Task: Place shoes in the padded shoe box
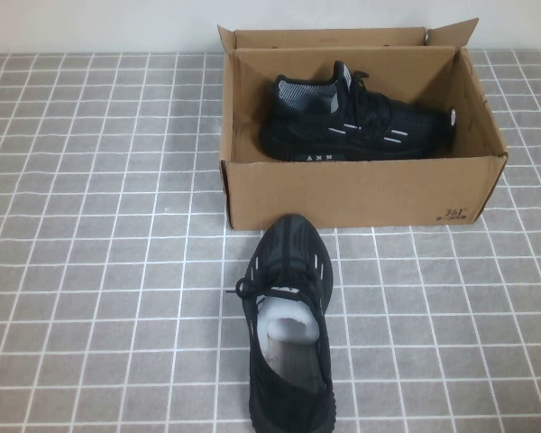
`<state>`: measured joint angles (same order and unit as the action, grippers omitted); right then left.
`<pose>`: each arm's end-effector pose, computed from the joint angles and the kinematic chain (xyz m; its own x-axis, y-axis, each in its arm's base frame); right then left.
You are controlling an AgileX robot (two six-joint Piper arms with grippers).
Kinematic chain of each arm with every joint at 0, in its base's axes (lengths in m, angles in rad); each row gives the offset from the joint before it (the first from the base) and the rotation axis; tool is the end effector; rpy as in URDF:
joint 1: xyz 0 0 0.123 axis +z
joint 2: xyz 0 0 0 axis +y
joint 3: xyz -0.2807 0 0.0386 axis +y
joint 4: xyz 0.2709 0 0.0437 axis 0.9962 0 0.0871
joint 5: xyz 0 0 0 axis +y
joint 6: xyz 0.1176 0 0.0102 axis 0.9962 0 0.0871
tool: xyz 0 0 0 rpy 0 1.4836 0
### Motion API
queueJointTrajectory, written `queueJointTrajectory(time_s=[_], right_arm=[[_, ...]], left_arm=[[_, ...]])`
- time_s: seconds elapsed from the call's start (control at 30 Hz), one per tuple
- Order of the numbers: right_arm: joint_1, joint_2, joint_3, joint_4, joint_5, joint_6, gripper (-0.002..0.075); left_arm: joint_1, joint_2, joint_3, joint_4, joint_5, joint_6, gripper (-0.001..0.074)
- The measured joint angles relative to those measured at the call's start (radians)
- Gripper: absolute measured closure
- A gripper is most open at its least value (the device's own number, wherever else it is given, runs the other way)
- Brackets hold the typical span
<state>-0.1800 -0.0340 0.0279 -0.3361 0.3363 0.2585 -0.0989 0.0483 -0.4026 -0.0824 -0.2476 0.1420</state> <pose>0.0992 -0.0311 0.1711 -0.2365 -0.0176 -0.9715 0.2686 0.9597 -0.0828 0.0516 -0.0027 0.3850 0.6361 -0.0008 -0.7716 0.0438 0.9984 0.0351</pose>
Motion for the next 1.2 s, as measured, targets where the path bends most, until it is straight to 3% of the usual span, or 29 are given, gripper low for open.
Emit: queueJointTrajectory(time_s=[0.13,0.23,0.53,0.67,0.97,1.2], right_arm=[[0.000,0.000,0.000,0.000,0.000,0.000,0.0734],[0.000,0.000,0.000,0.000,0.000,0.000,0.0734],[0.000,0.000,0.000,0.000,0.000,0.000,0.0734],[0.000,0.000,0.000,0.000,0.000,0.000,0.0734],[0.000,0.000,0.000,0.000,0.000,0.000,0.0734],[0.000,0.000,0.000,0.000,0.000,0.000,0.0734]], left_arm=[[0.000,0.157,-0.205,0.000,0.397,-0.002,0.0733],[0.000,0.273,-0.305,0.013,0.560,0.019,0.0733],[0.000,0.447,-0.346,-0.020,0.612,0.060,0.0733],[0.000,0.510,-0.346,-0.072,0.687,0.201,0.0733],[-0.002,0.708,-0.387,-0.410,0.911,0.722,0.0733],[-0.102,0.884,-0.504,-0.453,0.987,0.795,0.0733]])
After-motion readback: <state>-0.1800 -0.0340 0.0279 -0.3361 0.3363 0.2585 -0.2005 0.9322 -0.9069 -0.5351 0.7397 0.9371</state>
